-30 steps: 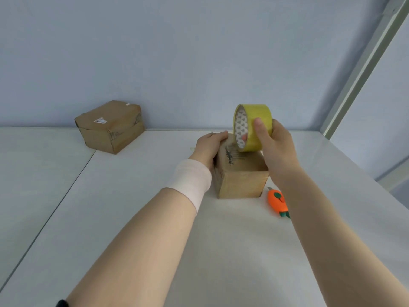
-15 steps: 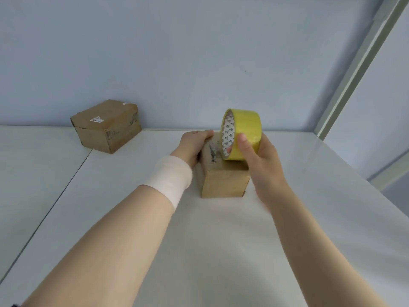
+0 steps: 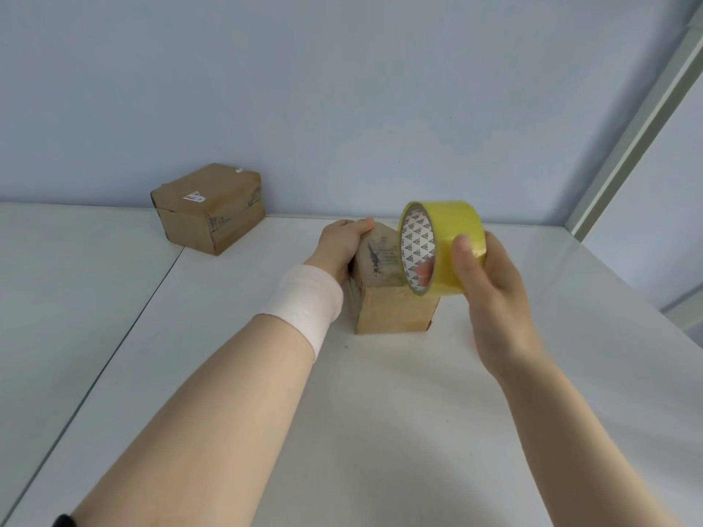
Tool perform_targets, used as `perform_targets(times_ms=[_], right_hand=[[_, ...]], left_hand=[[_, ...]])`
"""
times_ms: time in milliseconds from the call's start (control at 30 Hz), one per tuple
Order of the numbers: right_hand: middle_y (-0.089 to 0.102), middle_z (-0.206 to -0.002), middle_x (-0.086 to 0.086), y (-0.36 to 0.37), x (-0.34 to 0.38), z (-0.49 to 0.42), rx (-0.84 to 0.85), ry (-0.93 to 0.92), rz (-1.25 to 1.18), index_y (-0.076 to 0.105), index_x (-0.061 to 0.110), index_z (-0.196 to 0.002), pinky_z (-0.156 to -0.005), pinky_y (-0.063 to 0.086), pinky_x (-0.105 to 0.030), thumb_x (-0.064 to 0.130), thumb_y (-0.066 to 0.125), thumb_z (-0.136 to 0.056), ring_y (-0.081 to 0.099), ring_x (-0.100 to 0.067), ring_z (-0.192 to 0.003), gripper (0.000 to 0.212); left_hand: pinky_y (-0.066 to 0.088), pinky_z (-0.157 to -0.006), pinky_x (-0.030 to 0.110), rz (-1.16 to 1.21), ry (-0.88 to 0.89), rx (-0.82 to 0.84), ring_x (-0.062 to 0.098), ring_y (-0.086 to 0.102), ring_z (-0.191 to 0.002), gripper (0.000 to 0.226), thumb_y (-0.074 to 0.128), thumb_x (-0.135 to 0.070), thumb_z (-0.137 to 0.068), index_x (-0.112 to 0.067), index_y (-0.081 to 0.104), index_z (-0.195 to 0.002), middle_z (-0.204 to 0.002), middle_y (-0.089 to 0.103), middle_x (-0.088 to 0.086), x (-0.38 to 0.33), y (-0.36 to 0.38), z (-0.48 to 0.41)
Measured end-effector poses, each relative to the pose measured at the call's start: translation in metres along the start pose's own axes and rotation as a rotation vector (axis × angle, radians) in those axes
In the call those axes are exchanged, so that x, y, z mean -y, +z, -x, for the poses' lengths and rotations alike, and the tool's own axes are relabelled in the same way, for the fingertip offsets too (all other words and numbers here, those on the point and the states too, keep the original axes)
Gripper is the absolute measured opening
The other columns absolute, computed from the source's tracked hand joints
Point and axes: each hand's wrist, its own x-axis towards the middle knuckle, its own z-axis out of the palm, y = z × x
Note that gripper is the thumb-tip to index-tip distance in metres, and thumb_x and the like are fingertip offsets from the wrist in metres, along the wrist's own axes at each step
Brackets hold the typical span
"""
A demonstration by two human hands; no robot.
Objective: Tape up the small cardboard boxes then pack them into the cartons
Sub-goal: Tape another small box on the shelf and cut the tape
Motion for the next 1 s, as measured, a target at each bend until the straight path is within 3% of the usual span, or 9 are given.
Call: perform_targets(times_ms=[200,367,467,567,633,700,800,867,1000], right_hand=[[0.057,-0.058,0.013,0.003,0.007,0.018,-0.167,0.028,0.125,0.056,0.017,-0.071,-0.049,0.038,-0.008,0.051,0.06,-0.082,0.048,0.004,-0.05,0.036],[0.053,-0.052,0.004,-0.006,-0.006,0.069,-0.191,0.223,0.255,0.055,0.003,-0.074,-0.042,0.034,-0.013,0.055,0.056,-0.08,0.045,-0.001,-0.042,0.053],[0.06,-0.062,-0.004,-0.005,-0.011,0.072,-0.132,0.341,0.237,0.057,-0.005,-0.086,-0.056,0.049,-0.031,0.046,0.056,-0.08,0.056,-0.011,-0.052,0.052],[0.053,-0.071,-0.01,-0.003,-0.008,0.065,-0.112,0.374,0.229,0.055,-0.01,-0.088,-0.067,0.05,-0.05,0.047,0.057,-0.082,0.05,-0.023,-0.062,0.057],[0.052,-0.065,-0.001,-0.006,-0.009,0.064,-0.12,0.37,0.235,0.057,-0.008,-0.086,-0.061,0.047,-0.036,0.048,0.056,-0.082,0.051,-0.017,-0.059,0.056],[0.053,-0.051,0.012,-0.008,-0.011,0.062,-0.14,0.38,0.236,0.058,-0.004,-0.083,-0.05,0.041,-0.019,0.045,0.056,-0.085,0.052,-0.009,-0.048,0.049],[0.059,-0.046,0.011,-0.008,-0.012,0.056,-0.12,0.397,0.21,0.059,0.002,-0.078,-0.04,0.038,-0.012,0.041,0.056,-0.087,0.053,-0.006,-0.041,0.04],[0.064,-0.049,0.005,-0.009,-0.011,0.054,-0.086,0.413,0.145,0.06,0.008,-0.075,-0.04,0.04,-0.01,0.037,0.055,-0.09,0.057,-0.007,-0.041,0.033],[0.07,-0.063,0.007,-0.007,-0.01,0.059,0.027,0.433,0.026,0.063,0.007,-0.085,-0.05,0.043,-0.008,0.029,0.051,-0.094,0.064,-0.001,-0.057,0.027]], left_hand=[[0.043,-0.042,0.014,-0.024,0.002,-0.005,0.013,0.058,-0.062,0.012,0.06,-0.023,-0.089,-0.013,0.057,-0.083,-0.077,0.062,0.003,0.0,-0.002,0.001],[0.044,-0.048,0.018,-0.038,0.004,-0.028,0.014,0.06,-0.062,0.013,0.061,-0.024,-0.088,-0.015,0.058,-0.08,-0.077,0.063,0.002,0.001,-0.002,-0.001],[0.046,-0.054,0.02,-0.065,0.014,-0.02,0.015,0.062,-0.069,0.012,0.061,-0.026,-0.088,-0.014,0.059,-0.086,-0.082,0.064,0.003,0.001,-0.001,0.001],[0.044,-0.086,0.026,-0.334,0.176,-0.047,0.02,0.057,-0.104,0.035,0.061,-0.031,-0.089,-0.013,0.054,-0.118,-0.115,0.059,0.006,-0.004,-0.004,0.001],[0.032,-0.106,0.03,-0.773,0.48,-0.141,0.022,0.045,-0.125,0.051,0.06,-0.036,-0.089,-0.015,0.045,-0.134,-0.133,0.05,0.007,-0.014,-0.009,0.008],[0.02,-0.112,0.029,-0.964,0.75,-0.016,0.02,0.03,-0.138,0.055,0.058,-0.041,-0.089,-0.02,0.045,-0.137,-0.145,0.042,0.003,-0.023,-0.004,0.025],[0.018,-0.113,0.035,-1.216,0.754,0.326,0.017,0.017,-0.143,0.064,0.053,-0.06,-0.083,-0.031,0.042,-0.139,-0.152,0.029,-0.001,-0.014,0.013,0.047],[0.017,-0.112,0.034,-1.424,0.752,0.369,0.017,0.017,-0.143,0.07,0.051,-0.064,-0.082,-0.032,0.035,-0.142,-0.155,0.022,-0.003,0.0,0.016,0.05],[0.018,-0.108,0.026,-1.371,0.79,0.352,0.011,0.02,-0.141,0.062,0.053,-0.06,-0.083,-0.035,0.04,-0.138,-0.155,0.023,-0.008,-0.002,0.008,0.036]])
